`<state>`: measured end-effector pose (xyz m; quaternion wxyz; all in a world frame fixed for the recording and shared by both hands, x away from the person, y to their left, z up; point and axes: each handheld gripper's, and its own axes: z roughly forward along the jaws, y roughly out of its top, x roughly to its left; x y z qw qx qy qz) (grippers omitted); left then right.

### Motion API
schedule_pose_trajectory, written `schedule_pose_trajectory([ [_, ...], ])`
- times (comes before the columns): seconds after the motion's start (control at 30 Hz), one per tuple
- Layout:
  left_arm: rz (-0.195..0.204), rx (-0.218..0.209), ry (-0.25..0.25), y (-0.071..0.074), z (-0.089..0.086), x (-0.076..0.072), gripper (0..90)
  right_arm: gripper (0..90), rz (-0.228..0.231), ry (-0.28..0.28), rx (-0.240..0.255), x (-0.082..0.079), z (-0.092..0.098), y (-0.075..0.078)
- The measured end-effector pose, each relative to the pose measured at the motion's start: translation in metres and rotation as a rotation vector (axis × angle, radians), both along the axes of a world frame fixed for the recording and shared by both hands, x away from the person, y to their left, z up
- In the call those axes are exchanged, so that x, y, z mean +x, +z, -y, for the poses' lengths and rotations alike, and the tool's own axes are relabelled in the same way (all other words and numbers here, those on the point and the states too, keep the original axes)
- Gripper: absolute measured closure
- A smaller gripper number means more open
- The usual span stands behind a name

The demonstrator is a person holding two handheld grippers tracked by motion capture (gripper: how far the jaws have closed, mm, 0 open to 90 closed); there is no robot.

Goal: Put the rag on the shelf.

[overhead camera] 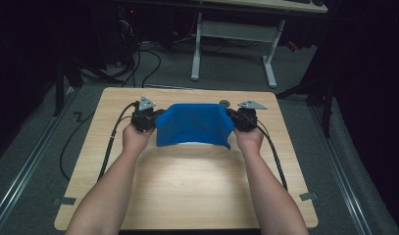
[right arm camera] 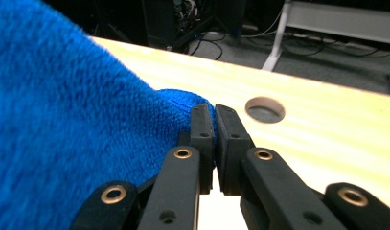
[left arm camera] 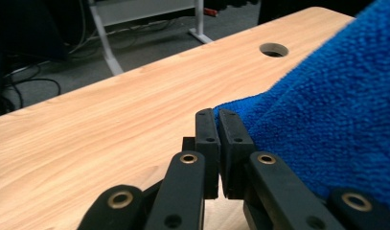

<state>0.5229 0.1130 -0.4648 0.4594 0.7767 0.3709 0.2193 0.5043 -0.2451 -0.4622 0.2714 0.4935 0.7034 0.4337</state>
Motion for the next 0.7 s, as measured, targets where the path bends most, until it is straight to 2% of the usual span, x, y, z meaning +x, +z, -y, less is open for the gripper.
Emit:
schedule_pose_trajectory([
  [0.13,-0.017,-0.006,-0.016,-0.005,0.005,0.000,87.7,87.7,-0.010,-0.002,0.024,-0.003,0.001,-0.007],
  [0.27,-0.028,-0.009,-0.028,-0.012,0.010,-0.001,87.7,87.7,-0.033,0.001,0.021,-0.004,0.004,-0.016],
  [0.33,-0.040,-0.020,-0.023,-0.017,0.010,-0.002,87.6,87.7,-0.040,0.002,0.019,-0.005,0.004,-0.019],
  [0.47,-0.072,-0.011,-0.012,-0.029,0.008,-0.003,87.7,87.7,-0.052,-0.004,0.030,-0.007,0.007,-0.026],
  [0.63,-0.094,-0.025,-0.009,-0.038,0.006,-0.005,87.4,87.7,-0.074,-0.003,0.029,-0.008,0.011,-0.035],
  [0.7,-0.089,-0.024,-0.013,-0.039,0.006,-0.006,87.2,87.7,-0.077,-0.002,0.027,-0.007,0.011,-0.037],
])
